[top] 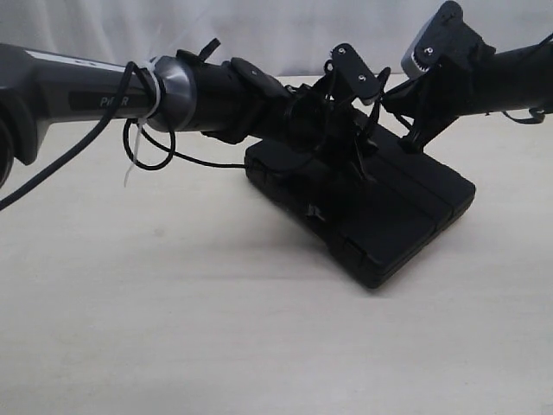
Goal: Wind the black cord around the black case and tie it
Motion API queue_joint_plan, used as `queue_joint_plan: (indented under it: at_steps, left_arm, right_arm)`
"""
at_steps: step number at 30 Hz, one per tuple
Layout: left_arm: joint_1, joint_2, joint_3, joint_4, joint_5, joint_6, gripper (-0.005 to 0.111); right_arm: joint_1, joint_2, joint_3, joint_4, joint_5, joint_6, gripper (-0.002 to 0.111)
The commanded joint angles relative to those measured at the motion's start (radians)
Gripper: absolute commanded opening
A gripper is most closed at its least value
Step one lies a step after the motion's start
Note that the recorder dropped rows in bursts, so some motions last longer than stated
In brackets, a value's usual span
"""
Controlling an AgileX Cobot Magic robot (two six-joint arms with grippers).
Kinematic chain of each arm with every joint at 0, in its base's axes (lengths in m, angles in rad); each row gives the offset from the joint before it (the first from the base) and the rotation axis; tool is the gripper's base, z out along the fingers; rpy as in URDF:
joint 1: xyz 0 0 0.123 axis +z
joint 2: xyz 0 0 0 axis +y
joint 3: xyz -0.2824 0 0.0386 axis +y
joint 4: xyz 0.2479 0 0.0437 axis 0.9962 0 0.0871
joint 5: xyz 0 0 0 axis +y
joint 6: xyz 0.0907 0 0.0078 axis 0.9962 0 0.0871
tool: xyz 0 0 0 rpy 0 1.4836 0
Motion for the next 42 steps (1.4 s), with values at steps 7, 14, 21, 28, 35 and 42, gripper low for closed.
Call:
queue_joint_plan:
  at_steps: [7, 14, 21, 28, 35, 42]
  left_arm:
    - [-0.001, -0.003, -0.001, 0.015, -0.107, 0.025, 0.075]
    - [0.001, -0.042, -0.001, 0.026, -0.113, 0.018, 0.074]
    - [0.050, -0.072, -0.001, 0.076, -0.048, -0.060, 0.074]
    - [0.147, -0.080, -0.001, 0.292, 0.124, -0.219, 0.074]
    - [0.120, -0.089, -0.039, 0.291, -0.058, 0.357, 0.074]
    - [0.041, -0.153, -0.039, 0.284, -0.123, 0.379, 0.074]
  right_arm:
    - [0.002, 0.000, 0.005, 0.007, 0.001, -0.003, 0.004]
    - [0.002, 0.000, 0.005, 0.007, -0.010, -0.005, 0.004]
    - [0.002, 0.000, 0.005, 0.004, -0.014, -0.007, 0.004]
    - [0.002, 0.000, 0.005, 0.004, -0.014, -0.007, 0.004]
    - [0.002, 0.000, 0.005, 0.004, -0.012, -0.012, 0.004]
    - [0.002, 0.000, 0.005, 0.004, -0.022, -0.015, 0.004]
